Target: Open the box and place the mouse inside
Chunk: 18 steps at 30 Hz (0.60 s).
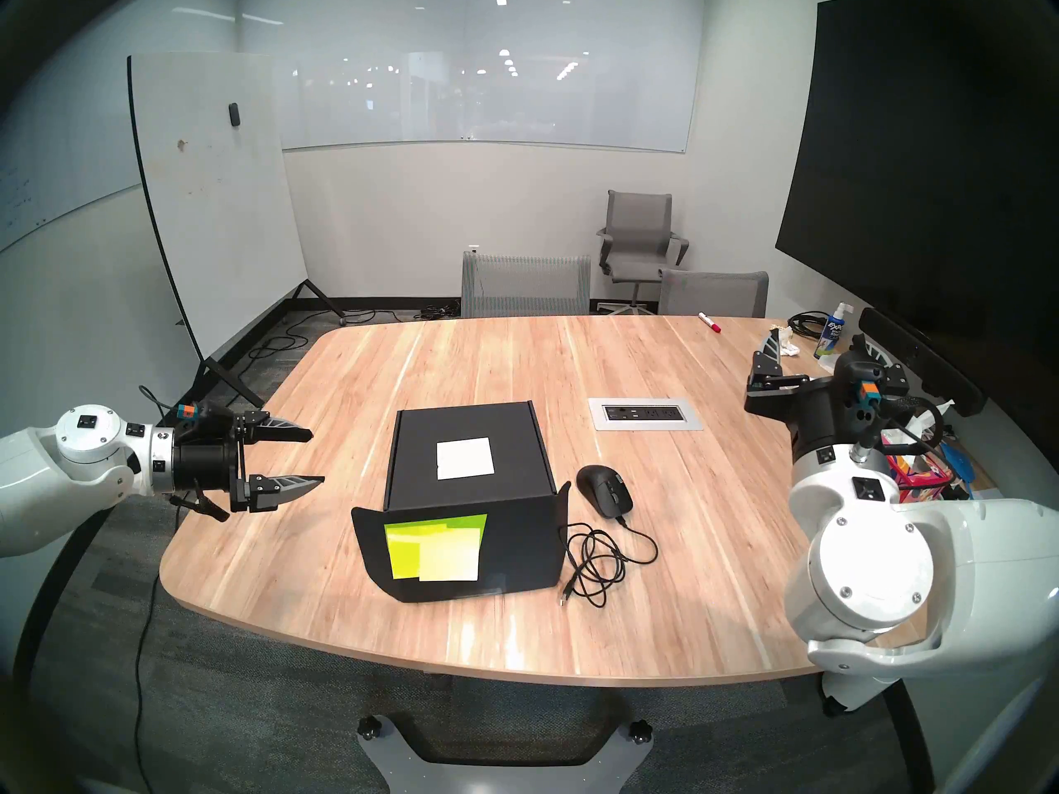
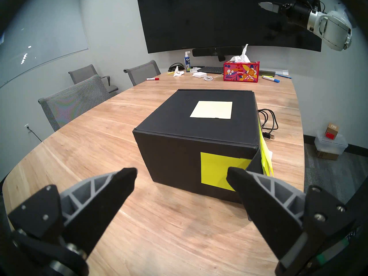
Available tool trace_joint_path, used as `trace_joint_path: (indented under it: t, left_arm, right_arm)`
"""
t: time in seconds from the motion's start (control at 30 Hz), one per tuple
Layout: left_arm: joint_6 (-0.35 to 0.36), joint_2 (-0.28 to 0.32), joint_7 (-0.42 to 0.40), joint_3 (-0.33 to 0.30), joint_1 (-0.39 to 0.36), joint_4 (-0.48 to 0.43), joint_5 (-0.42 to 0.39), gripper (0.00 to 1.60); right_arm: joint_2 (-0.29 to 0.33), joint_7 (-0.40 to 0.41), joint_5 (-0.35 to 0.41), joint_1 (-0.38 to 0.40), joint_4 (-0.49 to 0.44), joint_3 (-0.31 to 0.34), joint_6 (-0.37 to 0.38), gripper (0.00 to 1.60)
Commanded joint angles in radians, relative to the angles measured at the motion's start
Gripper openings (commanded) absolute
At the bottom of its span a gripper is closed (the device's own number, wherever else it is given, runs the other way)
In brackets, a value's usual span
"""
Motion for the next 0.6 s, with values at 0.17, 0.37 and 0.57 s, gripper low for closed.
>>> trace_joint_path:
  t: [0.17, 0.37, 0.57]
  left_arm:
    - [-0.004, 0.002, 0.001, -0.011, -0.013, -0.003, -0.002, 1.6]
    - [-0.004, 0.002, 0.002, -0.01, -0.015, -0.003, -0.002, 1.6]
    - [-0.004, 0.002, 0.002, -0.01, -0.016, -0.003, -0.002, 1.6]
  right_arm:
    - [-0.003, 0.038, -0.105, 0.01, -0.002, 0.002, -0.14, 1.6]
    - [-0.003, 0.111, -0.158, 0.01, -0.002, 0.001, -0.211, 1.6]
    - [-0.003, 0.182, -0.208, 0.009, -0.002, -0.001, -0.284, 1.6]
